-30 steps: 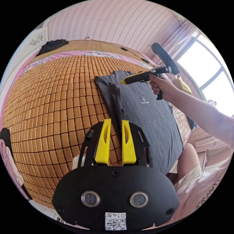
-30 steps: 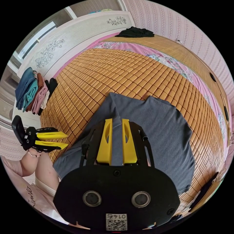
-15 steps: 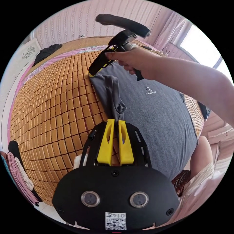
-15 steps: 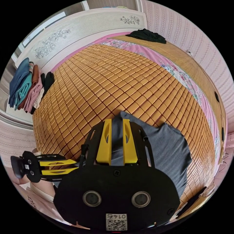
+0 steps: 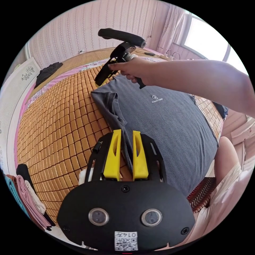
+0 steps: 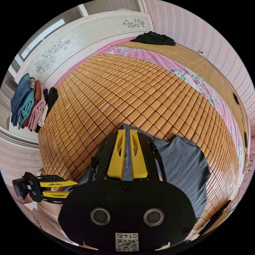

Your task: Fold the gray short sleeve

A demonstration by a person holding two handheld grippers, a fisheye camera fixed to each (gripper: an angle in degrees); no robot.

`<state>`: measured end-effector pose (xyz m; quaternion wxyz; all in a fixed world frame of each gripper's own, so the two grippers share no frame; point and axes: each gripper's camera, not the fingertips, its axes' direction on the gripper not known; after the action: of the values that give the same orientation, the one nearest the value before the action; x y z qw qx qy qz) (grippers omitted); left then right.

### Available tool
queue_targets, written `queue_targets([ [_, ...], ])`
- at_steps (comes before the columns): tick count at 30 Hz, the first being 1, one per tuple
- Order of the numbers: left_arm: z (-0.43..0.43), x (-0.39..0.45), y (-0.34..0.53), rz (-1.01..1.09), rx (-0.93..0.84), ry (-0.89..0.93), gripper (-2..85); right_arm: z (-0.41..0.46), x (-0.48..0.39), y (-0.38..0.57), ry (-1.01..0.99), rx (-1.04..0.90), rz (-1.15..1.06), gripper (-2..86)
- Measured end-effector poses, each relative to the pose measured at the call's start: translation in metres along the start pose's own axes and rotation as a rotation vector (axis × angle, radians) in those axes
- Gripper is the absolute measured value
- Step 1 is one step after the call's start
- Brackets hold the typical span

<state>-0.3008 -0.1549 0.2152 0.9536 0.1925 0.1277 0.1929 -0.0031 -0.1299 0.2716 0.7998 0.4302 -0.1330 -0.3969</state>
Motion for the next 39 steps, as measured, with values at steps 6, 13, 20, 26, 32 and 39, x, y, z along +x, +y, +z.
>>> queue_targets([
  [6,0.006,0.009,-0.020,-0.029,0.026,-0.024,7.2,-0.021,-0.003,0.042,-0.033,-0.046,-0.052,3.6],
  [13,0.038,0.011,-0.049,-0.105,-0.069,-0.061,6.1,-0.039,0.009,0.050,-0.078,-0.065,-0.021,1.0],
  [20,0.036,0.023,-0.068,-0.079,0.006,-0.019,4.8,-0.068,0.019,0.054,-0.065,-0.065,-0.028,0.2],
  [26,0.052,0.030,-0.083,-0.051,-0.064,0.012,6.4,-0.096,0.026,0.072,-0.078,-0.017,0.039,2.7],
  [32,0.019,0.044,-0.111,0.034,-0.022,-0.045,6.6,-0.197,0.035,0.192,-0.041,0.207,0.193,6.7],
  [39,0.041,0.092,-0.198,0.168,-0.026,0.266,4.8,-0.276,0.083,0.383,0.211,0.181,0.613,7.3],
])
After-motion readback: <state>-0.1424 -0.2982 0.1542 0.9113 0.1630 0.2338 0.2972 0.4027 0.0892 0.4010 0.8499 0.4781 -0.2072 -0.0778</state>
